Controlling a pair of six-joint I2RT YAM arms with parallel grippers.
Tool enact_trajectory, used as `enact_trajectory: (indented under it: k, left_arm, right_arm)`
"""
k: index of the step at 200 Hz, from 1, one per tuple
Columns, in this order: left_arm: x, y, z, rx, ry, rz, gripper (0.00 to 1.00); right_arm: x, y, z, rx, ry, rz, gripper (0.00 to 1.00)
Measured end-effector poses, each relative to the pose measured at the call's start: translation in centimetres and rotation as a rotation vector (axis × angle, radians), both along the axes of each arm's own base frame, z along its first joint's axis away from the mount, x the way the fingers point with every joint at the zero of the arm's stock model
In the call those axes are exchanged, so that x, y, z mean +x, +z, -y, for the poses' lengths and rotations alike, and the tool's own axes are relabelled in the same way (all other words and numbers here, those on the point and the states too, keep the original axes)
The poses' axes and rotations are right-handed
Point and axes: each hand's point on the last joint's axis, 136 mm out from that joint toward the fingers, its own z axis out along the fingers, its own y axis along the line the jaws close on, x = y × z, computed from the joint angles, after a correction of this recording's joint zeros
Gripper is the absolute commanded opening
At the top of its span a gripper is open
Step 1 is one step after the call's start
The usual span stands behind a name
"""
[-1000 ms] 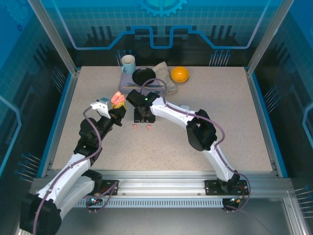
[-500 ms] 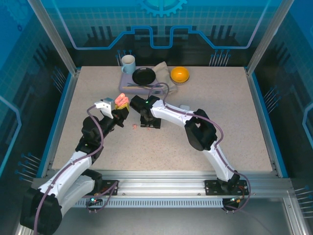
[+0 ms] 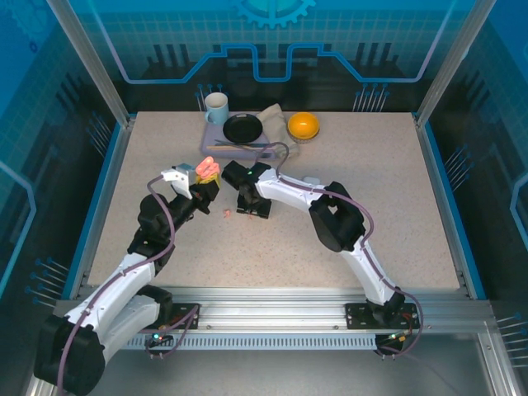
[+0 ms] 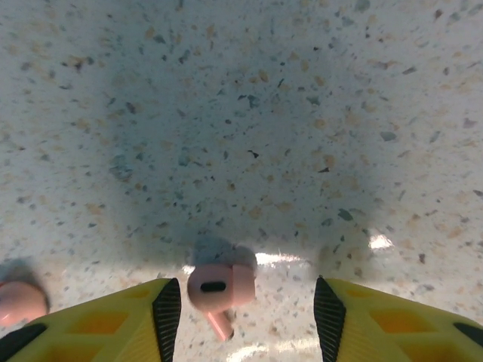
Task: Insert the wireless bluetooth earbuds into the charging case
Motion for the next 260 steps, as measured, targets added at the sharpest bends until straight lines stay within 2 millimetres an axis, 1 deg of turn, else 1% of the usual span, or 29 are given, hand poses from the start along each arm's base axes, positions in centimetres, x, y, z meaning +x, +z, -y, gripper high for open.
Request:
enact_trajectory:
  k: [10, 24, 60, 100, 140, 173, 223, 243, 260]
  left_arm:
    - [0.0, 0.0, 0.0, 0.000, 0.000, -0.001, 0.00]
    - [0.1, -0.1, 0.0, 0.001, 0.000, -0.004, 0.00]
    - [0.1, -0.2, 0.0, 0.001, 0.000, -0.005, 0.00]
    - [0.1, -0.2, 0.0, 0.001, 0.000, -0.005, 0.00]
    - [0.1, -0.2, 0.0, 0.001, 0.000, -0.005, 0.00]
    - [0.1, -0.3, 0.0, 0.002, 0.000, -0.007, 0.00]
    - [0.2, -0.3, 0.1, 0.003, 0.000, -0.010, 0.00]
    - [0.1, -0.3, 0.2, 0.003, -0.010, -0.009, 0.00]
    - [0.0, -0.3, 0.5, 0.004, -0.031, -0.011, 0.00]
  right_arm:
    - [-0.1, -0.6, 0.2, -0.014, -0.003, -0.009, 0.52]
    - [0.1, -0.2, -0.1, -0.002, -0.005, -0.002, 0.50]
    - [0.1, -0.4, -0.1, -0.004, -0.006, -0.003, 0.48]
    - [0.1, -0.4, 0.1, -0.012, -0.008, -0.006, 0.41]
    - [0.0, -0.4, 0.2, -0.018, -0.012, -0.011, 0.36]
    - [-0.1, -0.4, 0.3, -0.019, -0.021, -0.014, 0.30]
    - [0.0, -0.3, 0.4, -0.016, -0.024, -0.005, 0.27]
    - [0.0, -0.2, 0.8, -0.012, -0.028, 0.005, 0.27]
    - [-0.1, 0.2, 1.8, -0.016, -0.037, 0.017, 0.27]
